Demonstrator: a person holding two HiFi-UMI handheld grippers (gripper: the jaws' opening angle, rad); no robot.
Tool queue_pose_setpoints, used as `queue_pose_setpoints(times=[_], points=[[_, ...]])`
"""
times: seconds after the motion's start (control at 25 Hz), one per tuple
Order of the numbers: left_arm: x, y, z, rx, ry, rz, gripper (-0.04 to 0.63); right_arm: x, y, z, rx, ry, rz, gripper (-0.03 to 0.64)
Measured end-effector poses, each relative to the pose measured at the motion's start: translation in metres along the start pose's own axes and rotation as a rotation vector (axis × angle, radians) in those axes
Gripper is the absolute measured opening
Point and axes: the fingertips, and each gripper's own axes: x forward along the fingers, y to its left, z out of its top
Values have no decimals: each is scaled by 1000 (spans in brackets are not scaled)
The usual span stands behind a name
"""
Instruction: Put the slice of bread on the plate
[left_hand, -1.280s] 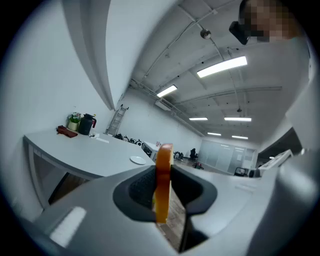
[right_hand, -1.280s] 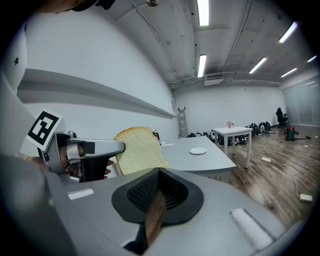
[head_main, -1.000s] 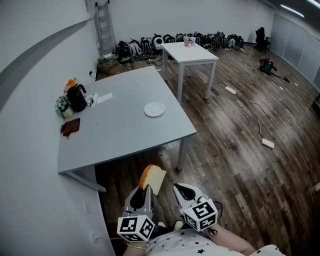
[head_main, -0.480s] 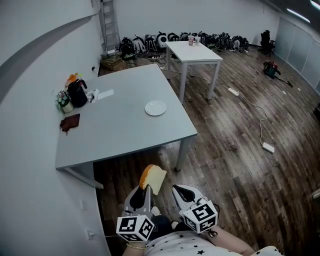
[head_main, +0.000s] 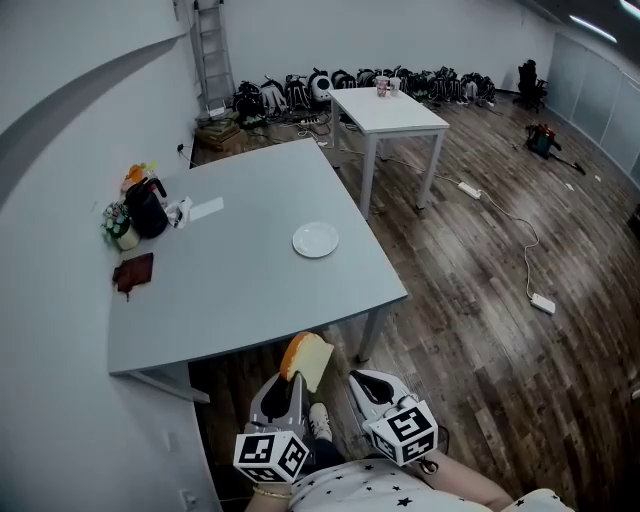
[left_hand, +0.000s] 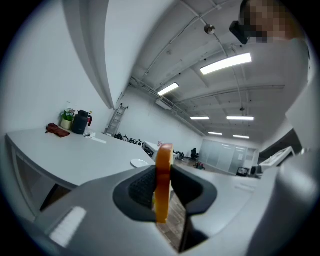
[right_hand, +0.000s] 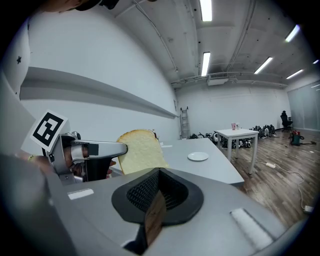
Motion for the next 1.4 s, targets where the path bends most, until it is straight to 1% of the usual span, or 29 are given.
queue_pose_setpoints(times=[0.12, 0.28, 0.6, 0.92, 1.2, 1.4], points=[[35, 16, 17, -10, -2, -18, 91, 31, -18, 20, 2, -15, -22, -2], [79, 32, 39, -1, -3, -47, 91, 67, -34, 43, -1, -24, -37, -2], [153, 67, 65, -3, 8, -107, 92, 138, -65, 73, -8, -19, -81, 0], [207, 102, 79, -8, 33, -144, 91, 197, -88, 87, -1, -4, -112, -2], [238, 122, 80, -24, 56, -140, 91, 221, -98, 88, 23, 18, -131, -1], [263, 128, 81, -29, 67, -138, 92, 231, -110, 88, 36, 30, -137, -2]])
